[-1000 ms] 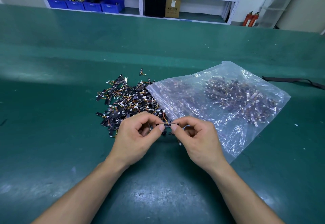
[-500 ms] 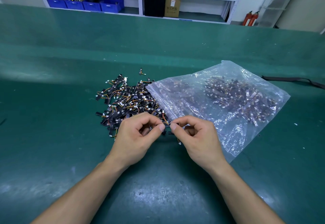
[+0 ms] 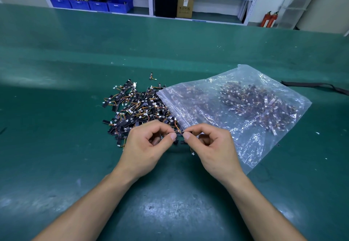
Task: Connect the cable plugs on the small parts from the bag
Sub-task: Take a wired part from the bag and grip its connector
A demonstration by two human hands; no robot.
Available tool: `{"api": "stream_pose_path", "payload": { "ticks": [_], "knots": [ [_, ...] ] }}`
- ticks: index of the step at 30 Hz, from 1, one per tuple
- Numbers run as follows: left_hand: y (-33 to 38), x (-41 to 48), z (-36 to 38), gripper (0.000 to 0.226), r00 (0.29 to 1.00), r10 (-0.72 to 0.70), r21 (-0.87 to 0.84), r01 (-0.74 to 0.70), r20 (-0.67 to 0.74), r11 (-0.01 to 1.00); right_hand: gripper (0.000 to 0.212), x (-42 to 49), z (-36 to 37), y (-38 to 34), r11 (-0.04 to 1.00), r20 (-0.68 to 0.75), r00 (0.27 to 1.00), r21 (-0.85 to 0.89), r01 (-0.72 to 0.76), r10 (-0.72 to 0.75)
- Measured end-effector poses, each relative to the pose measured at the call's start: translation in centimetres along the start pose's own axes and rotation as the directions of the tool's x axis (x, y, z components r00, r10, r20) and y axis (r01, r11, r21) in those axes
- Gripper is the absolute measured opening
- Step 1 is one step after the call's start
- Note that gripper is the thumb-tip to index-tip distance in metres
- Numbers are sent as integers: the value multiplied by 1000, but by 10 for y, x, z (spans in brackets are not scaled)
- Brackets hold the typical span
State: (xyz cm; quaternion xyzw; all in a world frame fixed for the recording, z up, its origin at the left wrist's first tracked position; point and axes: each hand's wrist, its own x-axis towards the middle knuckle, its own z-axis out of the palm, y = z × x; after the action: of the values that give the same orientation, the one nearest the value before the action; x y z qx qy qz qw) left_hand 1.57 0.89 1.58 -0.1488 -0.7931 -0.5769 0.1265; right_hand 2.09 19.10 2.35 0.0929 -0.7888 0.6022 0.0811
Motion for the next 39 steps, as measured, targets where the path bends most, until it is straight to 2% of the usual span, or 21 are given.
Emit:
{"api": "stream_pose_path", "payload": {
  "ticks": [8,15,25,28,39],
  "knots": [
    [1,-1,-1,9,1000,2,3,-2,15,1000,16,1,0,0,1000,22,1000,-10,8,-8],
    [-1,0,-1,7,1000,0,10,0,23,1000,2,0,1,1,1000,3,1000,-17,20,-20],
    [-1,0,0,9,1000,5,0,-5,2,1000,4,-1,1,0,1000,-2,1000,6,10,-10],
    [0,0,0,8,1000,6,3,-6,1,1000,10,0,2,2,1000,-5,1000,3,20,-20],
    [-1,-1,0,7,1000,-9,-7,9,10,1000,8,0,2,3,1000,-6,1000,4,13,-13]
  ]
}}
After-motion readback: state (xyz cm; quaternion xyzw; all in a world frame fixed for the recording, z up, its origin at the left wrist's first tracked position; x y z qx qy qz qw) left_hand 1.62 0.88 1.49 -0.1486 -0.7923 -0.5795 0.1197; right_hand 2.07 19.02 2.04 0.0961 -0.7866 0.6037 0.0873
